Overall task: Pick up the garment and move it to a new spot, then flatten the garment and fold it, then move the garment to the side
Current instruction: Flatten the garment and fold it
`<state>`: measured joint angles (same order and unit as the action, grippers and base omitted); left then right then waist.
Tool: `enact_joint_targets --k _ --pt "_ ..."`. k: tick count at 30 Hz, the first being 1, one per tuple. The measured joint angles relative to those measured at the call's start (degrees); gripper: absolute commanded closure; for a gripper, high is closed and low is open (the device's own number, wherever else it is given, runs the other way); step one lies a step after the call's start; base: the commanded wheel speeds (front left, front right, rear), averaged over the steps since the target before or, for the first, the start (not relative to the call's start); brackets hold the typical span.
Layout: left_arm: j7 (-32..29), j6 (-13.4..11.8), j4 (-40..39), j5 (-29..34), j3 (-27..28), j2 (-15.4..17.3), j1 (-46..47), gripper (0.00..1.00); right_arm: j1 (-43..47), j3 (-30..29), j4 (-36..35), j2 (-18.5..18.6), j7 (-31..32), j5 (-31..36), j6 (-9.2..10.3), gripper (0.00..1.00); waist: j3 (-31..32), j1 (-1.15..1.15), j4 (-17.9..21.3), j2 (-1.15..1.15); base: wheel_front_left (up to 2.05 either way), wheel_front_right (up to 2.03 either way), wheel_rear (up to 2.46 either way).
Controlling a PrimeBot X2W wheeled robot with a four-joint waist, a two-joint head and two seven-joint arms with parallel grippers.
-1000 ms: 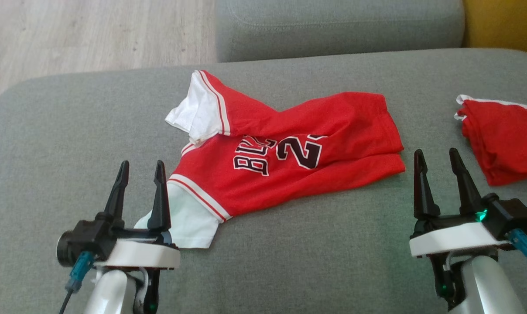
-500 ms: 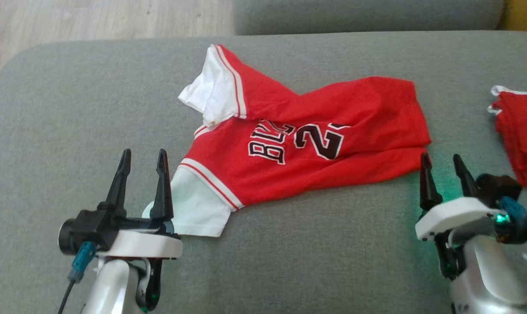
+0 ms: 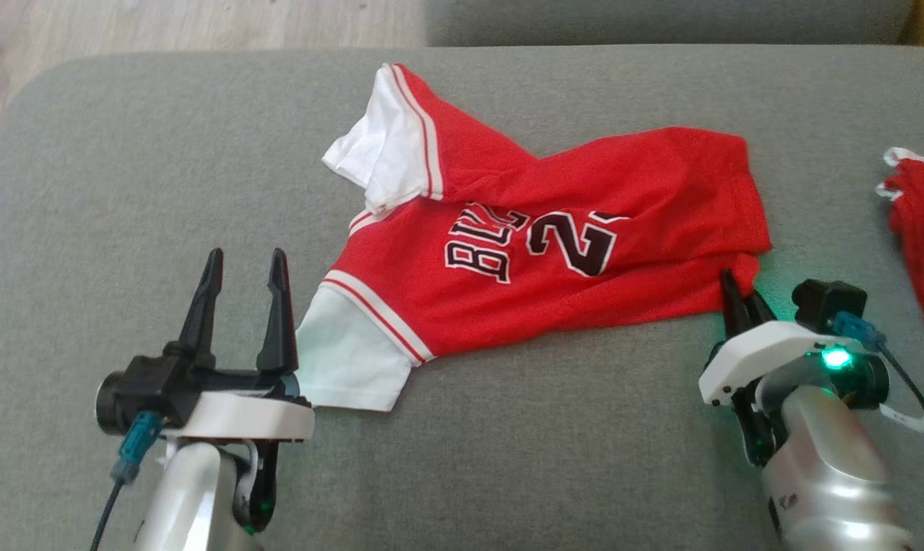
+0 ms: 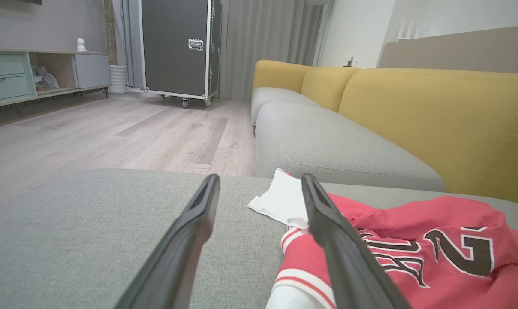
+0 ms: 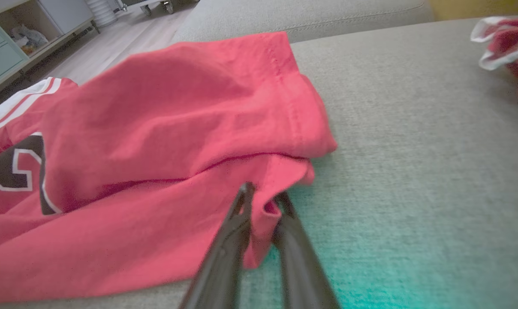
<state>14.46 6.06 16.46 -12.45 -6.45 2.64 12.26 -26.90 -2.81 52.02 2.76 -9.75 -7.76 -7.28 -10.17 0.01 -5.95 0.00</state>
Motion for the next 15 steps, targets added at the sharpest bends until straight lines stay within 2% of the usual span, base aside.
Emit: enact_joint_targets --k 5,9,15 --pt "0.00 0.01 0.09 0.09 0.97 -0.02 -0.16 0.00 0.28 -1.47 0.88 0.00 -1.90 0.10 0.00 1.00 1.55 0.00 1.73 0.00 0.00 0.00 0.00" --pt "0.00 0.00 0.08 0.03 1.10 -0.05 -1.41 0.00 1.81 -5.89 -0.86 -0.01 -2.15 2.83 0.00 1.00 3.51 0.00 3.51 0.00 0.00 0.00 0.00" --pt "0.00 -0.19 -0.03 -0.93 0.68 -0.05 -3.34 0.00 7.71 -13.73 -6.62 -0.07 3.92 7.70 0.00 1.00 6.73 -0.01 5.61 0.00 0.00 0.00 0.00"
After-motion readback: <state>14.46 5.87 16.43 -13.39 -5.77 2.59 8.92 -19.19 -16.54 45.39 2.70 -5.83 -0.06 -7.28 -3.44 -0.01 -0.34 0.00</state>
